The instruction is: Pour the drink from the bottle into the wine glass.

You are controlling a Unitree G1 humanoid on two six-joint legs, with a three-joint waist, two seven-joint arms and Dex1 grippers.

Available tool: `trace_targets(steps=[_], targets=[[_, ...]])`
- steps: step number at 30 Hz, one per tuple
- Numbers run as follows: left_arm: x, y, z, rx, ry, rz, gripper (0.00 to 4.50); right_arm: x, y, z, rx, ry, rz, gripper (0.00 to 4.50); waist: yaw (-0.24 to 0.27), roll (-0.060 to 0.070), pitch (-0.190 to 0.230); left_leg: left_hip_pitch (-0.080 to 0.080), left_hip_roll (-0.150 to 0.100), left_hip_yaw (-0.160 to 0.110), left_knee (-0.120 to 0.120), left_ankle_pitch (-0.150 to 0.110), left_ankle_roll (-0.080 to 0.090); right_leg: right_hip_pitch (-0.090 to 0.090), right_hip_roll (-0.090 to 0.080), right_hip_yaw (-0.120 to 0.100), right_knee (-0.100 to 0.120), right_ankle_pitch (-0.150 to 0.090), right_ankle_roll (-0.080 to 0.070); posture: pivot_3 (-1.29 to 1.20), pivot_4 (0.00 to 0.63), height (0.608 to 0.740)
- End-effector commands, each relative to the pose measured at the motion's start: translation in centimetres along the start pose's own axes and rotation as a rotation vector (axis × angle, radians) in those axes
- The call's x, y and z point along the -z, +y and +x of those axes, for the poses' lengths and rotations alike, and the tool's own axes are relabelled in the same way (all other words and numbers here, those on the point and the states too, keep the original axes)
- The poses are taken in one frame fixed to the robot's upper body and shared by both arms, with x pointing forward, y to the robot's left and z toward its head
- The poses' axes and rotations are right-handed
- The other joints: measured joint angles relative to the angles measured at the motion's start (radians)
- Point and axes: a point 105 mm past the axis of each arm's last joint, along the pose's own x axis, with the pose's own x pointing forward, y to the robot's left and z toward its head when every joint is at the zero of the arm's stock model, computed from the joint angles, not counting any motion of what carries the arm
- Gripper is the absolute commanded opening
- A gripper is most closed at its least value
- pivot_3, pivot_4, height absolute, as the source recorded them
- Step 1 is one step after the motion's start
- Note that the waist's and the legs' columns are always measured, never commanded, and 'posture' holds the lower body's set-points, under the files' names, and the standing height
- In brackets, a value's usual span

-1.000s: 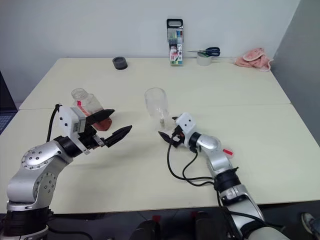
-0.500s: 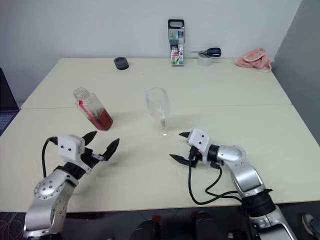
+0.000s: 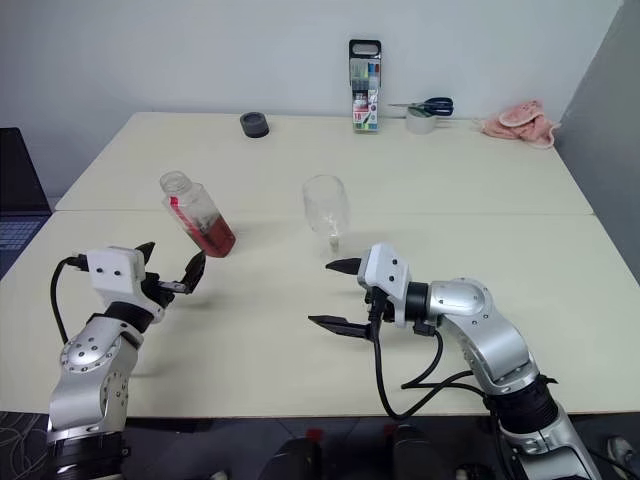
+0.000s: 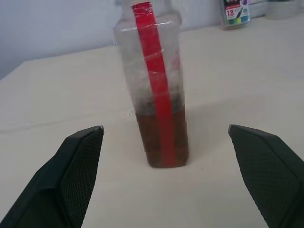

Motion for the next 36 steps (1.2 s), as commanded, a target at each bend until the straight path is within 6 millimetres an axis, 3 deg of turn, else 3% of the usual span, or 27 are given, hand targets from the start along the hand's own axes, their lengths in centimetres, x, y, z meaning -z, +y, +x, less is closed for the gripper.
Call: trace_targets(steps=[1,7,15,36], targets=[[-2.0,-0.3,0.8,0.040,-0.040,0.014,4.50,-1.4,0.3,0.2,-0.023,-0.023,-0.055,4.45,0.000,0.000,0.000,0.000,0.000,0.000,0.000,0.000,0.000,0.000,0.000,0.000,0.000,0.000,0.000,0.00,0.150,0.740],[-2.9,0.5,1.9,0.001,-0.055,-0.009,4.50,-1.9,0.3,0.1,-0.024,-0.029,-0.060,4.45,0.000,-0.001,0.000,0.000,0.000,-0.001,0.000,0.000,0.000,0.000,0.000,-0.001,0.000,0.000,0.000,0.00,0.150,0.740],[-2.1,1.2,2.4,-0.017,-0.029,-0.055,4.50,-2.7,0.2,0.1,-0.042,-0.039,-0.065,4.45,0.001,-0.001,0.000,-0.001,0.000,-0.001,0.000,0.000,-0.001,0.000,0.000,-0.001,0.000,0.000,0.000,0.00,0.150,0.740],[-1.7,2.4,6.3,0.063,-0.010,-0.004,4.50,-4.1,0.3,0.5,-0.062,-0.057,-0.111,4.45,0.002,-0.001,0.000,-0.001,0.000,-0.002,0.000,0.002,-0.003,0.000,0.000,-0.001,0.000,0.000,0.000,0.00,0.150,0.740]])
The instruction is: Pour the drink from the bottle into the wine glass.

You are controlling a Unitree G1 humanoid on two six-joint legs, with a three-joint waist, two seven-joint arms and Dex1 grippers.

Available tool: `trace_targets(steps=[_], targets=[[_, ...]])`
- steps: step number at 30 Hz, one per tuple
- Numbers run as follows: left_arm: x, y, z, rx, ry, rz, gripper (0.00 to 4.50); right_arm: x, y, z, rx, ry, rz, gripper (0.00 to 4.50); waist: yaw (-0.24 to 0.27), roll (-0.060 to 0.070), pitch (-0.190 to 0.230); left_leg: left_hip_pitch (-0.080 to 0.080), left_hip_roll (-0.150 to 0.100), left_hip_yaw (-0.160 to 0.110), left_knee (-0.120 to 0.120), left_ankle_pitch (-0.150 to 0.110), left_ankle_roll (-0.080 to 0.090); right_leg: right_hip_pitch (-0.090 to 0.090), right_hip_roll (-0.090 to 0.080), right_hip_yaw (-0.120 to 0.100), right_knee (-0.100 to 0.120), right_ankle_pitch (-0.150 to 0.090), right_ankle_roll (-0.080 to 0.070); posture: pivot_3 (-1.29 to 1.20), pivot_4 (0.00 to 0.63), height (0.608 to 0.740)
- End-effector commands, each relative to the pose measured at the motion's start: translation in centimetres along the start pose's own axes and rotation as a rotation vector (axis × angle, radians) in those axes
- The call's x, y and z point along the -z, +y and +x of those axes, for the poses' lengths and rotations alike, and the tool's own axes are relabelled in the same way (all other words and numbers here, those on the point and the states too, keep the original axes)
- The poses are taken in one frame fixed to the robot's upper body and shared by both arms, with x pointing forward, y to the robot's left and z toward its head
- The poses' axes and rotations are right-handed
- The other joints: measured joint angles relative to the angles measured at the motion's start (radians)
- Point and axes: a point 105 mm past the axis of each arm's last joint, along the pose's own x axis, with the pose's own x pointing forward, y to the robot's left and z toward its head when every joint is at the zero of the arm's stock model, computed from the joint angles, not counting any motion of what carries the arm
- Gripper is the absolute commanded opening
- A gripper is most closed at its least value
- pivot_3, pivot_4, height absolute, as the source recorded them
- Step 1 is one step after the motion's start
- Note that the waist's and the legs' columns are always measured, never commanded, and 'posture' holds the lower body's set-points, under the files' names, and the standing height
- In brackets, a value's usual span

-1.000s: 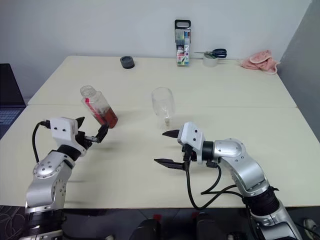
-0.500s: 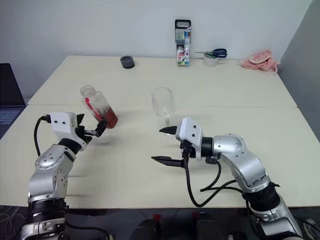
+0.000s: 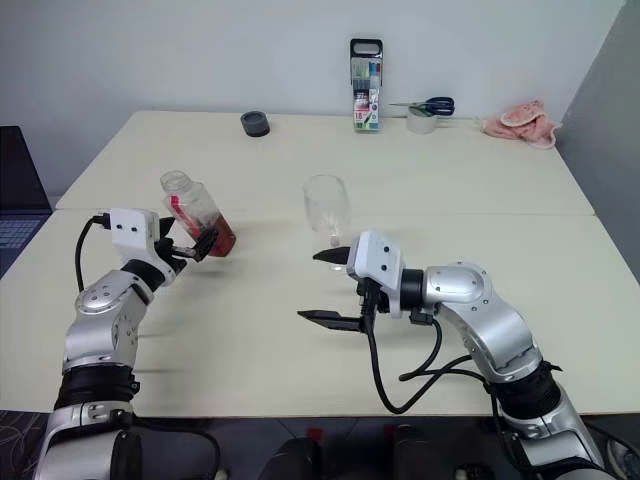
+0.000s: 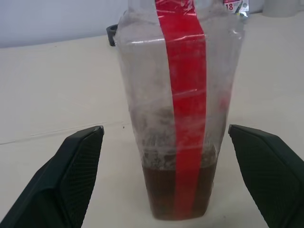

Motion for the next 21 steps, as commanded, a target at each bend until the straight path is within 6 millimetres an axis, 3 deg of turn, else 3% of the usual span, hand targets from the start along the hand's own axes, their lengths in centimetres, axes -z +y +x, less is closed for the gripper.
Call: trace_targets(steps=[1,4,11,14,19,21], targets=[[-1.2,0.8,0.4,-0.002,-0.037,0.046,4.50,-1.4,0.3,0.2,-0.014,-0.038,-0.042,4.45,0.000,0.000,0.000,0.000,0.000,0.000,0.000,0.000,0.000,0.000,0.000,0.000,0.000,0.000,0.000,0.00,0.150,0.740],[-0.9,1.0,0.7,0.002,-0.033,0.045,4.50,-1.5,0.0,0.2,0.005,-0.045,-0.047,4.45,0.000,0.000,0.000,0.000,0.000,0.000,0.000,0.000,0.000,0.000,0.000,0.000,0.000,0.000,0.000,0.00,0.150,0.740],[-0.4,1.1,1.1,0.014,-0.036,0.040,2.38,-1.8,-1.1,0.1,0.086,-0.060,-0.039,4.50,-0.001,0.000,0.000,0.000,0.000,0.000,0.000,0.000,0.000,0.000,0.000,0.000,0.000,0.000,0.000,0.00,0.150,0.740],[-0.3,1.0,1.2,0.018,-0.039,0.039,1.69,-1.9,-1.0,0.0,0.093,-0.059,-0.036,4.50,-0.001,0.000,0.000,0.000,0.000,0.000,0.000,0.000,0.000,0.000,0.000,0.000,0.000,0.000,0.000,0.00,0.150,0.740],[-1.5,-0.1,1.6,0.056,-0.079,0.091,1.64,-1.9,-0.8,-0.8,0.109,-0.053,-0.018,4.50,-0.002,0.000,0.000,0.000,0.000,-0.001,0.000,0.000,0.000,0.000,0.000,0.000,0.001,0.000,0.000,0.00,0.150,0.740],[-3.2,-1.7,1.8,0.106,-0.127,0.192,1.64,-1.9,-1.0,-1.8,0.144,-0.053,0.005,4.50,-0.001,0.000,0.000,-0.001,0.000,-0.001,0.000,0.000,0.000,0.000,0.000,0.000,0.000,0.000,0.000,0.00,0.150,0.740]])
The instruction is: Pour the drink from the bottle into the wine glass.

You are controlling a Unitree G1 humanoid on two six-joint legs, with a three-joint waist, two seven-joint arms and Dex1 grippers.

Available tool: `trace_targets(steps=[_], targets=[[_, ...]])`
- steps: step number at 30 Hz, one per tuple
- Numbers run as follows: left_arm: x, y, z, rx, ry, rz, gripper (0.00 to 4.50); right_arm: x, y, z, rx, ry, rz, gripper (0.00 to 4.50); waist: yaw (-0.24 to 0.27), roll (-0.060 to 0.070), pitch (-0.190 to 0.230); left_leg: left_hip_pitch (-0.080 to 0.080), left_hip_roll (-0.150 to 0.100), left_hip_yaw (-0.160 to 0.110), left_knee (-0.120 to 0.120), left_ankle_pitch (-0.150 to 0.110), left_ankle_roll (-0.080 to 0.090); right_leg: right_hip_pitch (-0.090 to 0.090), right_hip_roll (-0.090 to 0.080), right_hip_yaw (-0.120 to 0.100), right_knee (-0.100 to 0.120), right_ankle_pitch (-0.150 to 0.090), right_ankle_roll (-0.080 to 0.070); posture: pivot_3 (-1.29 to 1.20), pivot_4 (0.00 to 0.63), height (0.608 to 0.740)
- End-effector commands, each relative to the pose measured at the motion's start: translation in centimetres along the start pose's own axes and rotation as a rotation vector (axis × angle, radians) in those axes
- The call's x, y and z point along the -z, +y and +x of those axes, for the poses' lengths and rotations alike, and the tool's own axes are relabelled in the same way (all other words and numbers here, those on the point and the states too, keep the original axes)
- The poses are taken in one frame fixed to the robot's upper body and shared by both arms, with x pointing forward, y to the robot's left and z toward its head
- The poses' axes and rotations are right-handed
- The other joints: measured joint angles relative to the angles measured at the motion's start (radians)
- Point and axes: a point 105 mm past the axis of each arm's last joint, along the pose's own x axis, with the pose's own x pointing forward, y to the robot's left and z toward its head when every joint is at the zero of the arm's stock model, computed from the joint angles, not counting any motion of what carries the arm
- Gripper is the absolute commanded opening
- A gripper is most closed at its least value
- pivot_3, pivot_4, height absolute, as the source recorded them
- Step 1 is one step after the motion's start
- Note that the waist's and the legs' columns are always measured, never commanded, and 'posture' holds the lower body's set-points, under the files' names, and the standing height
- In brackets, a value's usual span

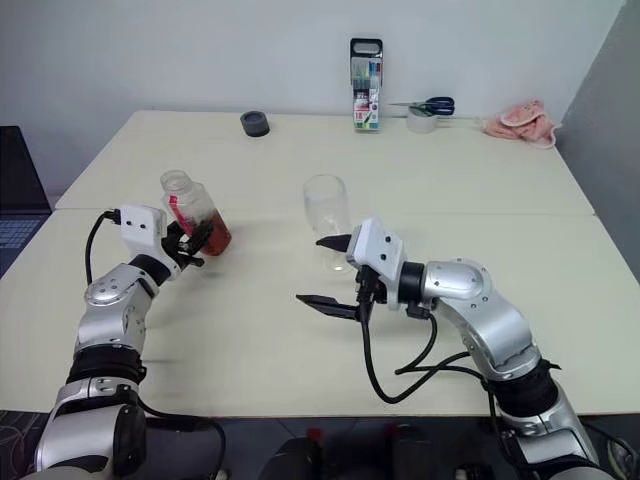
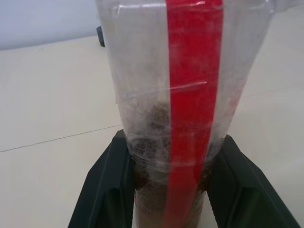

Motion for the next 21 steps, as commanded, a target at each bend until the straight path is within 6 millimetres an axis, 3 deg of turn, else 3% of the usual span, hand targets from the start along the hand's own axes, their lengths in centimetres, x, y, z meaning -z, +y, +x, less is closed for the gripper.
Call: trace_targets(steps=[1,6,12,21], targets=[[-4.9,-2.2,0.8,0.079,-0.141,0.209,1.64,-1.5,-0.4,-1.8,0.060,-0.041,0.000,4.50,0.002,-0.001,0.000,-0.001,0.000,-0.001,0.000,0.000,0.000,0.000,0.000,0.000,0.000,0.000,0.000,0.00,0.150,0.740],[-8.6,-5.0,1.3,0.124,-0.244,0.405,1.64,-1.5,-1.7,-3.3,0.188,-0.048,0.031,4.50,0.006,-0.001,0.001,-0.002,-0.001,-0.001,0.001,0.000,0.000,0.000,-0.001,0.000,-0.001,0.000,0.000,0.00,0.150,0.740],[-11.7,-6.8,2.0,0.155,-0.341,0.649,1.64,-2.2,-2.4,-3.4,0.239,-0.095,0.041,4.50,-0.001,-0.001,0.001,-0.001,0.000,0.001,0.000,0.000,0.001,0.000,0.001,0.000,0.000,0.000,0.000,0.00,0.150,0.740],[-13.7,-7.7,2.9,0.187,-0.416,0.861,1.64,-2.4,-3.7,-3.1,0.288,-0.090,0.034,4.50,-0.002,-0.001,0.001,-0.001,-0.001,0.001,0.000,-0.001,0.001,0.000,0.000,0.001,0.000,0.000,0.000,0.00,0.150,0.740]])
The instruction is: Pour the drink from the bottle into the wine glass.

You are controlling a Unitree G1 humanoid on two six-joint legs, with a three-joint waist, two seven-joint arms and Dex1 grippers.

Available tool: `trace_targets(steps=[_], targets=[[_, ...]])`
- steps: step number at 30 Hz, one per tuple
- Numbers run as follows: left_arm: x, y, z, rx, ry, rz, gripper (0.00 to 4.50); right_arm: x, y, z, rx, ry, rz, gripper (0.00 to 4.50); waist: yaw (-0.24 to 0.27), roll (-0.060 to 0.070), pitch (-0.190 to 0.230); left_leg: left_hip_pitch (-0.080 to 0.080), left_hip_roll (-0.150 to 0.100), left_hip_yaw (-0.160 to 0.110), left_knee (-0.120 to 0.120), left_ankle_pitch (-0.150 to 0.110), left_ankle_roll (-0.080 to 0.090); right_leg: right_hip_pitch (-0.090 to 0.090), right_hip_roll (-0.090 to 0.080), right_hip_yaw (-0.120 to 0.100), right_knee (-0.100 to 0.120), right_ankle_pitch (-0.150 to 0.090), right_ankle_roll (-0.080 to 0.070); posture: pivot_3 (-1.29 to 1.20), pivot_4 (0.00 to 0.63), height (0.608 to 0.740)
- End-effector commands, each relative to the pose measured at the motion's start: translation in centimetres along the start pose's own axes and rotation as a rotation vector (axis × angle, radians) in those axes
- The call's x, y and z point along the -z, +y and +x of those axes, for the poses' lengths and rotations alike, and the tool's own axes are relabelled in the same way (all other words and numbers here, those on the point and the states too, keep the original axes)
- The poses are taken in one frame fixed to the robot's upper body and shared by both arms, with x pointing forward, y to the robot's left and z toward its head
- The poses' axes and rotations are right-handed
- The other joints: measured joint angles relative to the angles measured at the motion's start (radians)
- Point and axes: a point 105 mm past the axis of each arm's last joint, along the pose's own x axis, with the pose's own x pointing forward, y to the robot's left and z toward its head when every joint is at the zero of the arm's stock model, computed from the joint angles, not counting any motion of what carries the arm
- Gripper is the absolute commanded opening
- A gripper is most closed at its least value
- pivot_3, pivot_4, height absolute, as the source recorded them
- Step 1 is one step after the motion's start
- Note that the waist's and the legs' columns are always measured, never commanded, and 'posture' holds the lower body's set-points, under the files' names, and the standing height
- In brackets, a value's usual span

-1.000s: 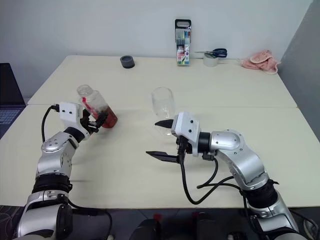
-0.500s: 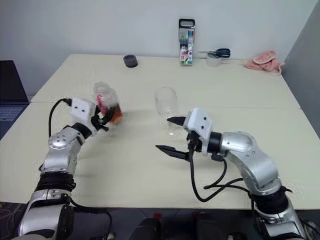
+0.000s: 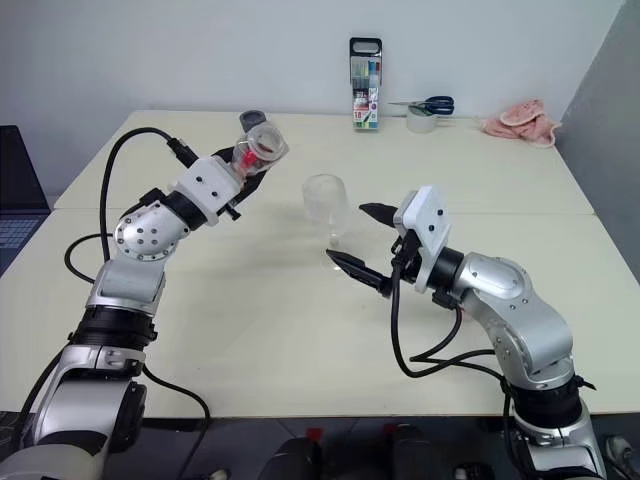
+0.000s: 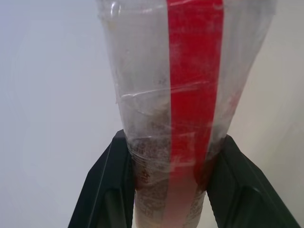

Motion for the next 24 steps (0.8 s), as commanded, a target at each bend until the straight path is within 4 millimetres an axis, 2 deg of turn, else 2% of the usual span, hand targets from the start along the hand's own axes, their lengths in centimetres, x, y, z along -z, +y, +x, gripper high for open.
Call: trace_targets(steps=[1,7,16,24], targets=[[-1.4,1.6,0.3,-0.020,-0.057,0.115,1.64,-0.6,-0.3,0.0,0.017,-0.011,-0.027,4.50,0.000,0.000,0.000,0.000,0.000,0.000,0.000,0.000,0.000,0.000,0.000,0.000,0.000,0.000,0.000,0.00,0.150,0.740],[-1.8,1.8,0.8,0.019,-0.088,0.292,1.64,-0.3,-0.7,0.5,0.058,0.012,-0.023,4.50,-0.001,0.000,0.000,0.000,0.000,0.000,0.000,0.000,0.001,0.000,0.000,0.000,0.000,0.000,0.000,0.00,0.150,0.740],[-2.3,2.4,1.6,0.020,-0.110,0.410,1.64,0.1,-1.4,0.3,0.096,0.043,-0.023,4.50,-0.003,0.000,0.000,-0.001,0.000,0.000,0.000,0.000,0.001,0.000,0.000,0.000,0.000,0.000,0.000,0.00,0.150,0.740],[-2.5,2.9,2.1,0.019,-0.123,0.491,1.64,0.3,-1.1,0.3,0.091,0.052,-0.015,4.50,-0.010,0.000,0.000,-0.001,0.000,0.000,0.000,0.000,0.001,-0.001,0.000,0.000,0.000,0.000,0.000,0.00,0.150,0.740]])
